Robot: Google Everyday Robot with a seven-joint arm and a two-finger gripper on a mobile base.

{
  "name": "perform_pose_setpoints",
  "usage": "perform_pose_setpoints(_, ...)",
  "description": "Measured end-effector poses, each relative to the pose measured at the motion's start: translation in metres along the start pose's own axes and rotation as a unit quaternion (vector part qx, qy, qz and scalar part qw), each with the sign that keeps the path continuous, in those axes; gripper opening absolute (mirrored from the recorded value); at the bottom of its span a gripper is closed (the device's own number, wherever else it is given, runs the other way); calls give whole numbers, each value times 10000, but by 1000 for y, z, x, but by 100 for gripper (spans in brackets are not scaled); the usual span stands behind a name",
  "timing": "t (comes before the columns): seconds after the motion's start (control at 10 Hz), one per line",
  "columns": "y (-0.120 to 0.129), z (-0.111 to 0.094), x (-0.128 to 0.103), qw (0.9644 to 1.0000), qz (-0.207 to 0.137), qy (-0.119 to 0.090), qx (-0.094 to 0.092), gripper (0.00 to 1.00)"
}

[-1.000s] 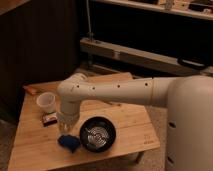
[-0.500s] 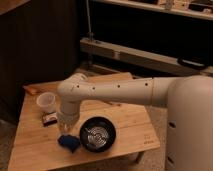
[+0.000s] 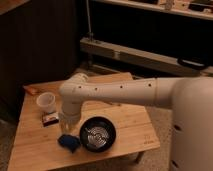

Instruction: Pick up the ceramic bowl

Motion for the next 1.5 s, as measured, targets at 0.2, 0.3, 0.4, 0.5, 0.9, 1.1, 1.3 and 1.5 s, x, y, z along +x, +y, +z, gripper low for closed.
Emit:
perform_pose_setpoints(0.2, 33, -19, 4, 9991, 98, 405, 31, 2)
perform_pose_setpoints(0.3, 54, -31, 3, 9980, 122, 612, 44, 2)
perform_pose_setpoints(0.4, 74, -40, 2, 9969, 142, 774, 37, 2)
perform_pose_setpoints(0.5, 103, -54, 2, 9947, 184, 1008, 32, 2)
perform_pose_setpoints(0.9, 205, -73, 4, 9866, 557, 1531, 55, 0)
perform_pose_setpoints(1.1, 244, -56, 12, 9848, 866, 1506, 64, 8)
perform_pose_setpoints(1.3, 265, -32, 26, 9828, 1122, 1465, 9, 30)
perform_pose_setpoints(1.5, 269, -23, 37, 9829, 1107, 1471, 39, 51)
